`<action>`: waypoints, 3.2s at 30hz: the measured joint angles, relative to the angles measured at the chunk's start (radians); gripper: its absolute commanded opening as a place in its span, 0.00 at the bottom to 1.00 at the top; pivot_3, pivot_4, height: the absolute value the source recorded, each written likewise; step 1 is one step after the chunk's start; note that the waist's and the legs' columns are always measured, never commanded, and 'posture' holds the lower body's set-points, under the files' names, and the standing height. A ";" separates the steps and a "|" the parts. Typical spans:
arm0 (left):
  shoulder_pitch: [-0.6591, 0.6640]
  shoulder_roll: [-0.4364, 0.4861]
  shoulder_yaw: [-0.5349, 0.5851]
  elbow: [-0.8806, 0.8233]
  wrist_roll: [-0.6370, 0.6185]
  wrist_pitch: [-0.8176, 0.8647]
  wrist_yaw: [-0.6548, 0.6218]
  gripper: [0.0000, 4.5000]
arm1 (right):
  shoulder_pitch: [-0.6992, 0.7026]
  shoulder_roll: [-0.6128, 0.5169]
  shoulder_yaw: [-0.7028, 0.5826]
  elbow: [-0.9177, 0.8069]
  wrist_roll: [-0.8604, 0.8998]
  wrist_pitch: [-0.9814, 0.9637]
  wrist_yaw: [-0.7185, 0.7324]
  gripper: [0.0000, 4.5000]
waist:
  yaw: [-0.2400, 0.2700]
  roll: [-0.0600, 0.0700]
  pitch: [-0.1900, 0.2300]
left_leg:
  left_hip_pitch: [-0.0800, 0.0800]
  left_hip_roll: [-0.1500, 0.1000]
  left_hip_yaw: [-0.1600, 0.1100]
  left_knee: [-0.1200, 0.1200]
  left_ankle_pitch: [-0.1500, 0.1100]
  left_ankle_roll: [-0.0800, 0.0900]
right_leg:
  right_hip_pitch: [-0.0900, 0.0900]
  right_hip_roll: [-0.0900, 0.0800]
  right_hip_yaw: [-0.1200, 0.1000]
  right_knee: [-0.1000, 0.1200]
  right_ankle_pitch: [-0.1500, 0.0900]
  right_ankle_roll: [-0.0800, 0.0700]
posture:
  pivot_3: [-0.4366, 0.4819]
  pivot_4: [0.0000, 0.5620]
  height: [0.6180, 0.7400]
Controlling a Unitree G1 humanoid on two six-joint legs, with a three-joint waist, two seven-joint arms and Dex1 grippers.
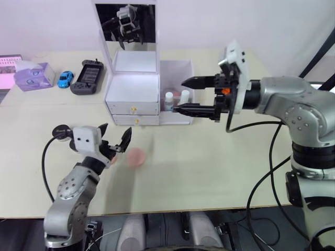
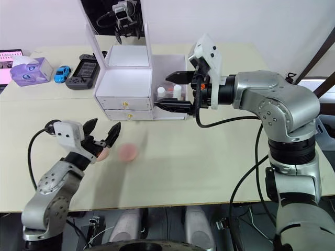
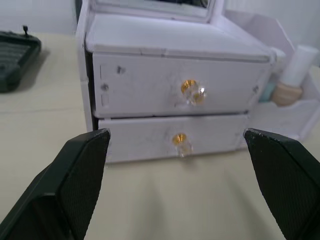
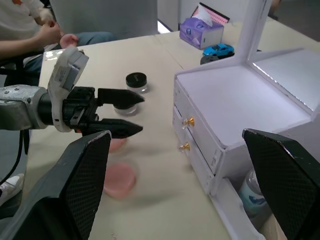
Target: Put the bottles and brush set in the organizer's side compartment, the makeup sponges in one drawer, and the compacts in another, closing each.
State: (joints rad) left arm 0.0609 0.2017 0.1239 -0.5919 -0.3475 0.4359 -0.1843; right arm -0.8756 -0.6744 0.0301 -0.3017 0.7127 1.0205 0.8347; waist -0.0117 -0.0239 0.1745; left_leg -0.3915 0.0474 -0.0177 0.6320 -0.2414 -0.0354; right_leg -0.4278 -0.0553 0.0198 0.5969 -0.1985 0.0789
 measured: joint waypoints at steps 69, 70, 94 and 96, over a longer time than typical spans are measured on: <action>-0.210 -0.214 -0.129 0.337 0.230 -0.210 0.131 0.31 | -0.035 -0.042 0.040 -0.011 -0.102 0.036 -0.051 1.00 | 0.000 0.000 0.000 | 0.000 0.001 -0.003 -0.001 0.000 0.000 | 0.000 0.004 0.001 -0.001 0.000 0.001 | 0.48 0.27 1.00; -0.213 -0.214 -0.126 0.341 0.230 -0.212 0.133 0.20 | -0.035 -0.043 0.040 -0.011 -0.102 0.039 -0.053 1.00 | 0.000 0.000 0.000 | 0.000 0.001 -0.003 0.000 0.000 0.000 | 0.000 0.004 0.001 -0.001 -0.001 0.001 | 0.48 0.27 1.00; 0.061 -0.054 -0.181 -0.044 0.161 -0.009 0.020 0.06 | 0.039 0.049 0.040 -0.022 -0.098 0.039 -0.088 1.00 | -0.001 0.000 0.001 | -0.002 0.001 -0.003 0.000 -0.002 0.002 | -0.001 0.004 0.002 -0.003 -0.003 0.004 | 0.48 0.27 1.00; 0.103 -0.033 -0.182 -0.103 0.158 0.026 0.020 0.06 | 0.045 0.061 0.040 -0.029 -0.096 0.038 -0.091 1.00 | -0.003 0.000 0.001 | -0.001 0.001 -0.003 0.000 -0.002 0.002 | -0.001 0.004 0.002 -0.003 -0.003 0.004 | 0.48 0.27 1.00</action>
State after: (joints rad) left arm 0.1642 0.1684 -0.0579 -0.6945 -0.1893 0.4623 -0.1643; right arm -0.8303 -0.6139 0.0704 -0.3308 0.6162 1.0588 0.7438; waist -0.0147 -0.0236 0.1751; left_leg -0.3928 0.0487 -0.0205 0.6316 -0.2429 -0.0332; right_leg -0.4287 -0.0514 0.0216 0.5942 -0.2018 0.0832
